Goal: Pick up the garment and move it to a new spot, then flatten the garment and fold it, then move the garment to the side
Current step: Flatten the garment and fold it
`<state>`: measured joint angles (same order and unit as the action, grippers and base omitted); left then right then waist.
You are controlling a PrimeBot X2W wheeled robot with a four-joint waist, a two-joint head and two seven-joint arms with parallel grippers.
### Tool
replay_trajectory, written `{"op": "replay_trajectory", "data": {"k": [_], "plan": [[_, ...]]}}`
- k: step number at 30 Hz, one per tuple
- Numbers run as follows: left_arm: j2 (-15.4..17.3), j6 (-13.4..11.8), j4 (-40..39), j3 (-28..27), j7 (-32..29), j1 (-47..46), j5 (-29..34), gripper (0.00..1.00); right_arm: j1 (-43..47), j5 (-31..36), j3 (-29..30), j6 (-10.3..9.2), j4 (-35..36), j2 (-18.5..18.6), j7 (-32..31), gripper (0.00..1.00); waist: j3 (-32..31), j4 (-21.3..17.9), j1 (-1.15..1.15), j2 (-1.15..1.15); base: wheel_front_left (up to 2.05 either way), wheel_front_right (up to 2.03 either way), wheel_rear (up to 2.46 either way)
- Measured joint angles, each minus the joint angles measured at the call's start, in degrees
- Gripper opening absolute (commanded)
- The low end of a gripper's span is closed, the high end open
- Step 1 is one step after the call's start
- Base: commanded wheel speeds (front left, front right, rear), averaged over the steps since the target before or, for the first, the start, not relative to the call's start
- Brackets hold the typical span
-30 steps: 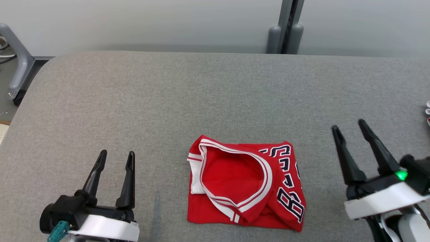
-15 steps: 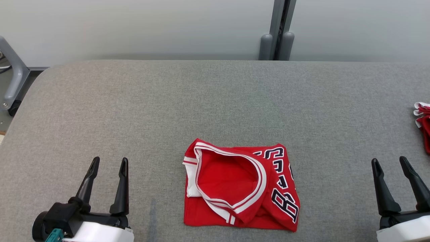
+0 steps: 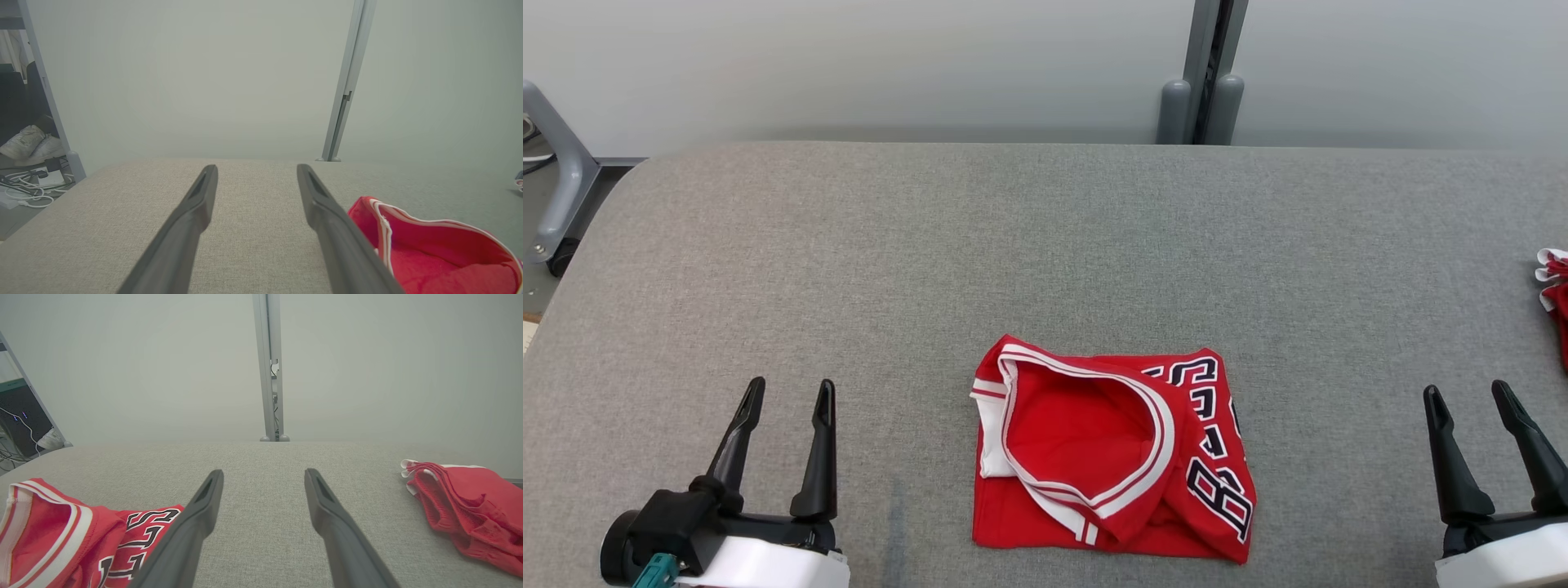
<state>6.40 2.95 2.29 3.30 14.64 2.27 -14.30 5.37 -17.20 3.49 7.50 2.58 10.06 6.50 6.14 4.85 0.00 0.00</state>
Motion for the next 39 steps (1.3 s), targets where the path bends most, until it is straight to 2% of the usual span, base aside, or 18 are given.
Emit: {"op": "replay_trajectory", "data": {"k": [6, 7, 8, 12, 16, 20, 25, 33, 39], "plan": [[0.1, -0.2, -0.2, 0.3, 0.0, 0.0, -0.2, 1.00, -0.1, 0.1, -0.5, 0.00, -0.1, 0.4, -0.6, 1.00, 0.3, 0.2, 0.00, 0.00, 0.00, 0.00, 0.00], [0.1, -0.2, -0.3, 0.4, 0.0, 0.0, -0.2, 1.00, -0.2, 0.1, -0.7, 0.00, -0.1, 0.5, -0.7, 0.38, 0.4, 0.3, 0.00, 0.00, 0.00, 0.00, 0.00], [0.2, -0.2, -0.3, 0.5, 0.0, 0.0, -0.2, 1.00, -0.2, 0.0, -1.0, 0.00, -0.1, 0.5, -0.8, 0.00, 0.5, 0.4, 0.00, 0.00, 0.00, 0.00, 0.00], [0.2, -0.3, -0.4, 0.7, 0.0, -0.2, -0.4, 1.00, -0.6, -0.4, -5.0, 0.00, -1.1, 1.2, -1.8, 0.00, 1.1, 0.8, 0.00, 0.00, 0.00, 0.00, 0.00], [0.1, -0.3, -0.4, 1.1, 0.0, -0.5, -0.5, 1.00, -2.3, -1.1, -12.6, 0.00, -2.4, 1.5, -2.4, 0.00, 2.1, 1.4, 0.00, 0.00, 0.00, 0.00, 0.00], [-0.1, -0.2, -0.2, 1.5, 0.0, -1.7, -0.9, 1.00, -4.8, -3.1, -19.9, 0.00, -5.6, 1.6, -2.4, 0.00, 3.0, 2.2, 0.00, 0.00, 0.00, 0.00, 0.00], [-0.3, 0.0, 0.3, 2.2, 0.1, -2.4, -1.1, 1.00, -8.7, -5.6, -26.0, 0.00, -11.1, 1.8, -0.9, 0.00, 4.0, 3.6, 0.00, 0.00, 0.00, 0.00, 0.00], [-0.4, 0.1, 0.9, 2.3, 0.3, -2.9, -1.1, 1.00, -12.8, -8.1, -30.6, 0.00, -18.4, 1.9, 1.6, 0.00, 4.8, 5.3, 0.00, 0.00, 0.00, 0.00, 0.00], [-0.4, 0.1, 1.2, 2.2, 0.3, -3.5, -1.1, 1.00, -15.3, -9.8, -35.4, 0.00, -19.7, 2.0, 1.6, 0.00, 5.4, 5.8, 0.00, 0.00, 0.00, 0.00, 0.00]]}}
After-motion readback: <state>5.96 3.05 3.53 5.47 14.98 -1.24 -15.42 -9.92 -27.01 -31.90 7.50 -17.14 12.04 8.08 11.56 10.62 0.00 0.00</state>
